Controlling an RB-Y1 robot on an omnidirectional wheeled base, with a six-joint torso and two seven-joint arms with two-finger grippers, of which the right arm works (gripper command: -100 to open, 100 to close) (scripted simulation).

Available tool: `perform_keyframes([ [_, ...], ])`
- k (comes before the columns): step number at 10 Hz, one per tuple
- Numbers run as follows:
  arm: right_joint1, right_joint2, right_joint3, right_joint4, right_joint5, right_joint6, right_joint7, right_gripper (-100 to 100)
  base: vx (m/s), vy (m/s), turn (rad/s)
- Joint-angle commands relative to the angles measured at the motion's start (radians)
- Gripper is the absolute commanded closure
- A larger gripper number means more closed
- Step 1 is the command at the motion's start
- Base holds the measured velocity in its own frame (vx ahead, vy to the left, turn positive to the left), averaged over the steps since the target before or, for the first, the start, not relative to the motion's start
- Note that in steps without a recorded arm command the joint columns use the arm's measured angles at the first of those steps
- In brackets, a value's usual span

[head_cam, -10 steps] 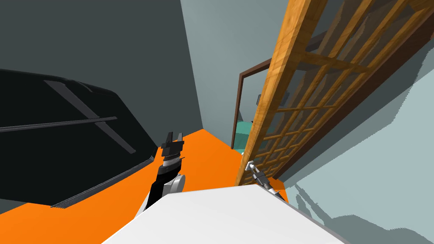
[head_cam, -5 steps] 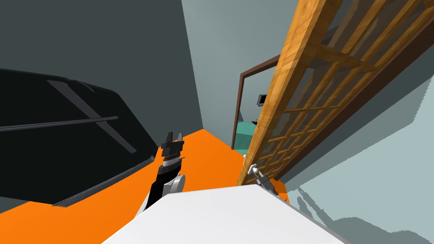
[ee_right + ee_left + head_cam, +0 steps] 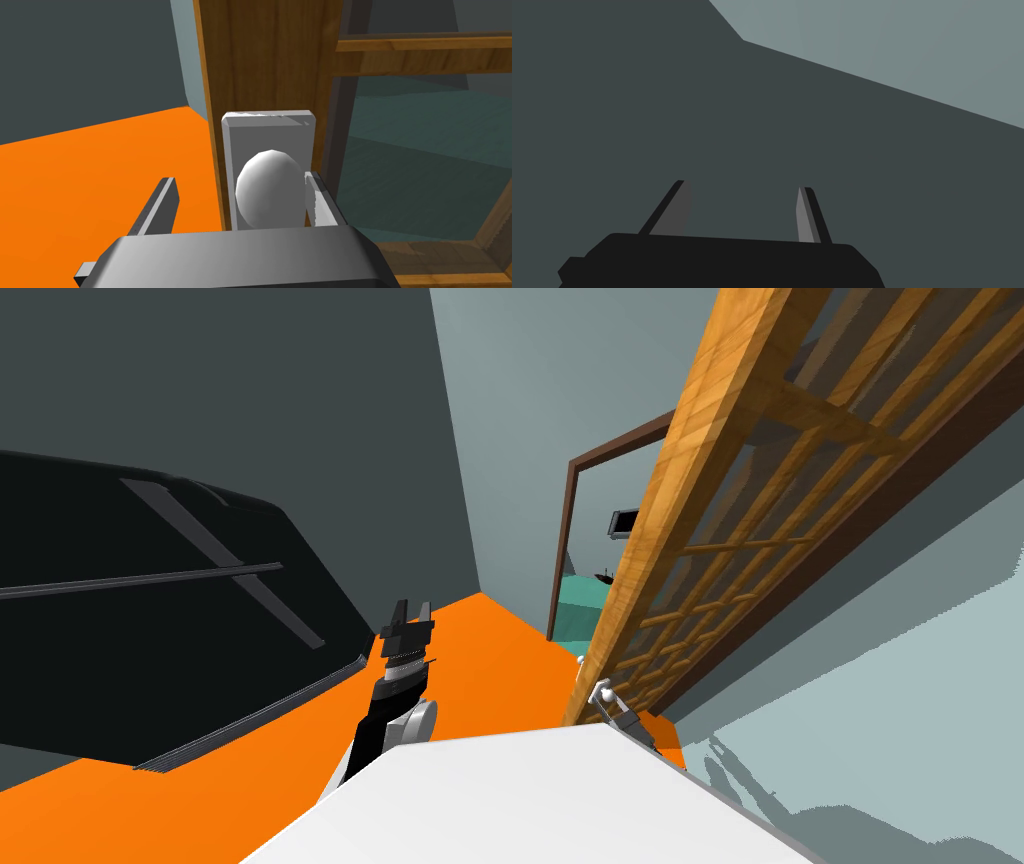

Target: Pull the door open

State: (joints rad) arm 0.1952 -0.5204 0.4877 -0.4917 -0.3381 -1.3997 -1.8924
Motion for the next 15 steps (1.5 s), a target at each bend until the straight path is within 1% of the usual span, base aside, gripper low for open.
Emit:
perform_keyframes([
  [1, 0.006, 0.014, 0.016, 0.025, 0.012, -0.028, -0.007, 100, 0.008, 0.003, 0.008],
  [2, 0.008, 0.016, 0.021, 0.043, 0.017, -0.05, -0.01, 100, 0.003, -0.004, 0.016],
  [4, 0.008, 0.016, 0.021, 0.033, 0.017, -0.05, -0.01, 100, 0.0, 0.0, 0.0],
  [6, 0.008, 0.016, 0.021, 0.042, 0.017, -0.05, -0.01, 100, 0.0, 0.0, 0.0],
  [7, 0.01, 0.018, 0.025, 0.062, 0.021, -0.072, -0.013, 100, 0.004, -0.002, 0.016],
  [9, 0.01, 0.018, 0.025, 0.062, 0.021, -0.072, -0.013, 100, 0.0, 0.0, 0.0],
  [10, 0.01, 0.018, 0.025, 0.073, 0.021, -0.072, -0.013, 100, -0.007, 0.002, 0.006],
  [11, 0.012, 0.02, 0.029, 0.08, 0.025, -0.095, -0.016, 100, -0.001, -0.01, 0.002],
  [12, 0.015, 0.021, 0.033, 0.098, 0.029, -0.117, -0.019, 100, -0.001, -0.009, 0.029],
  [14, 0.015, 0.021, 0.033, 0.098, 0.029, -0.117, -0.019, 100, 0.0, -0.001, -0.008],
  [15, 0.017, 0.023, 0.037, 0.116, 0.033, -0.139, -0.022, 100, -0.001, -0.013, 0.016],
])
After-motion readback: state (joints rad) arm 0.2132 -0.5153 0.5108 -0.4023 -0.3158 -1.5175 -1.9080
